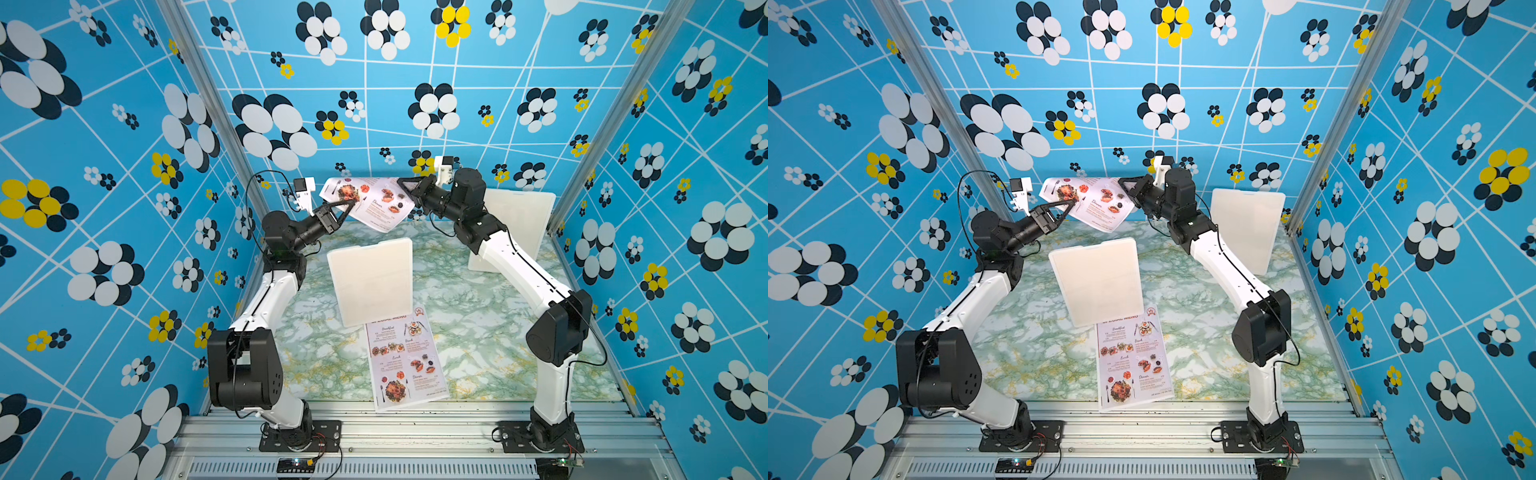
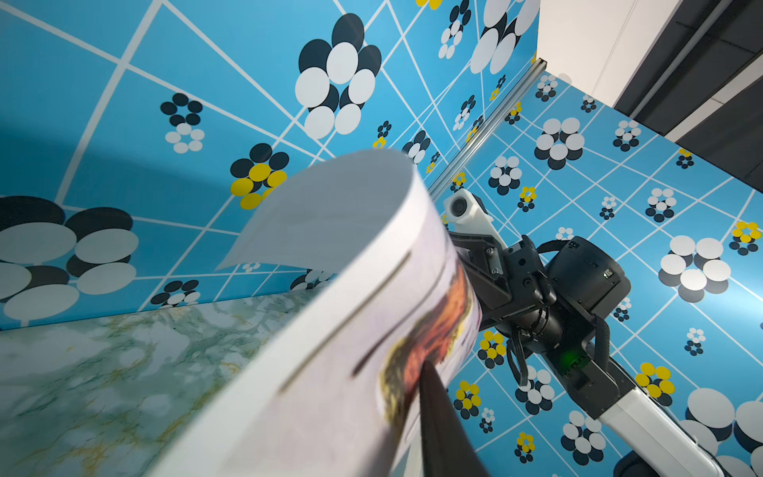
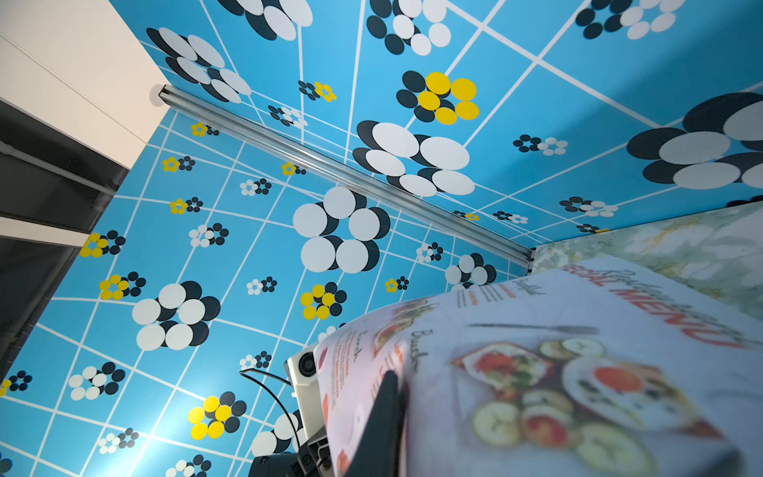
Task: Insert the menus into the narrow rack
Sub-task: Insert the menu into the narrow rack.
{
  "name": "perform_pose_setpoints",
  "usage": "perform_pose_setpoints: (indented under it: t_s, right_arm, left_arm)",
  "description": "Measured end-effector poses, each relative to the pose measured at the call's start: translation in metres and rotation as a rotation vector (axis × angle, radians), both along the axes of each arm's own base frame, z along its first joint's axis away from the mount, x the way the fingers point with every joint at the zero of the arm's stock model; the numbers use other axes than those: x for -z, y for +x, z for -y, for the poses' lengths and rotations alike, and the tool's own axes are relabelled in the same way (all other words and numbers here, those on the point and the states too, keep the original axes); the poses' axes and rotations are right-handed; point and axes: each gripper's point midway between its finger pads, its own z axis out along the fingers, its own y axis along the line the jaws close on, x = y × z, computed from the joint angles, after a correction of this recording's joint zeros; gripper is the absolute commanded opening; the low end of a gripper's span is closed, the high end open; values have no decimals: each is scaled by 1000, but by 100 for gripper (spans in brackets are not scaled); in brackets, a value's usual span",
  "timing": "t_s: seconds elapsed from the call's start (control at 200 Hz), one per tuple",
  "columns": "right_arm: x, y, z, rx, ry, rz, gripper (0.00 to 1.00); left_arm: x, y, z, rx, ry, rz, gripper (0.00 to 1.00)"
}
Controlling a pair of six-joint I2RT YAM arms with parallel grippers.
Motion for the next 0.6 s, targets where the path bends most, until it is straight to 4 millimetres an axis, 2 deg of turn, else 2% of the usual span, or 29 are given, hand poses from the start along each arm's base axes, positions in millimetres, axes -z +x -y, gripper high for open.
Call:
perform_pose_setpoints:
  t_s: [0.185,0.43,0.515,0.6]
  right_arm:
    - [1,-3,0,-7,-12,-5,10]
    - [14,-11,-11,-29,-71,-19,9]
    - [12,-13,-13,-36,-75,-20,8]
    - [2,-15,-14,-46,-65,-2,8]
  left_arm:
    - [-3,-5,-3,-12,18,13,19]
    - [10,-10,-16,-50,39,-19,20]
    - [12,-10,-21,-63,43,-23,19]
    - [14,-9,-25,-71,45,-27,20]
